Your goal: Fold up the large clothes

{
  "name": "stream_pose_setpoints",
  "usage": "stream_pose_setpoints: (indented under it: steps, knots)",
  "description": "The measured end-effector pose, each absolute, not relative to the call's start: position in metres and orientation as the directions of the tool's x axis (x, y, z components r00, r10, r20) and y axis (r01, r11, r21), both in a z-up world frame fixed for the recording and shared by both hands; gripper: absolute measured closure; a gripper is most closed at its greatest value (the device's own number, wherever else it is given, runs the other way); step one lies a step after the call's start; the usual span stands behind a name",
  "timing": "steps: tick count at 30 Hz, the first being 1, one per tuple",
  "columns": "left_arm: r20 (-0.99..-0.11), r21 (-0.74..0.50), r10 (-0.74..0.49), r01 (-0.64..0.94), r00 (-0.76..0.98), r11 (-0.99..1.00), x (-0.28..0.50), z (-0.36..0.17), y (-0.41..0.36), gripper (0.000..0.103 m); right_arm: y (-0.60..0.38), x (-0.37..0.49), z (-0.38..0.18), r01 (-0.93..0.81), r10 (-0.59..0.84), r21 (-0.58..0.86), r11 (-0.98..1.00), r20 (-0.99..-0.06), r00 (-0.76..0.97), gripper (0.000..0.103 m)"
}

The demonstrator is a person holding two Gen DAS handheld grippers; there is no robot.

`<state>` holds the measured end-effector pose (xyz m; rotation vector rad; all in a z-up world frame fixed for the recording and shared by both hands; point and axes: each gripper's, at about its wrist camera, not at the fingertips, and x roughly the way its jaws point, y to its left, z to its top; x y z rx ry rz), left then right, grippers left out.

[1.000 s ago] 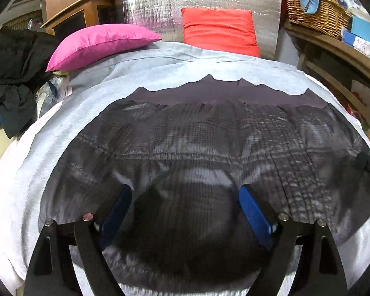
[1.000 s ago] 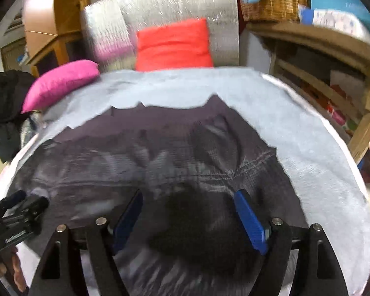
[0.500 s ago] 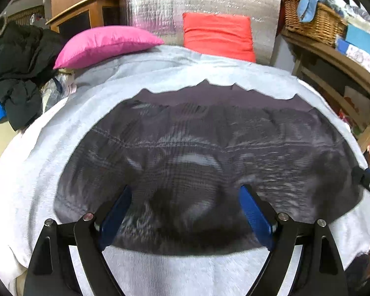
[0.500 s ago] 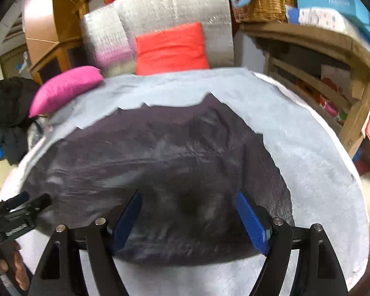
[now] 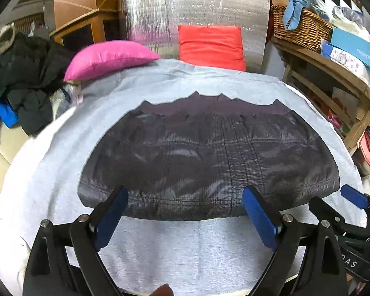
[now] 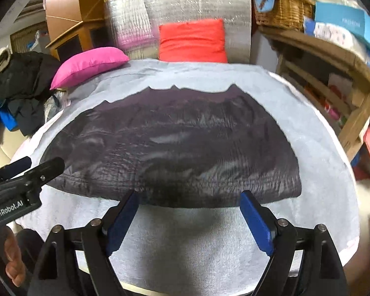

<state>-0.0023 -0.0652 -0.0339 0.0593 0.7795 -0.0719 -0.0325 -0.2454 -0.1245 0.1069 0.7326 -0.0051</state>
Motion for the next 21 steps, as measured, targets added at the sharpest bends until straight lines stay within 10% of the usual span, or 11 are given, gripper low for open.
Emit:
stream_pose_setpoints:
  steps: [21]
  knots:
    - [-0.672, -0.003, -0.065, 0.084, 0.738, 0.996, -0.006, -0.015, -0.066, 0.005, -0.242, -0.032, -0.107, 0.049, -0.001, 0.058, 0.997, -0.635, 0.773, 0.017]
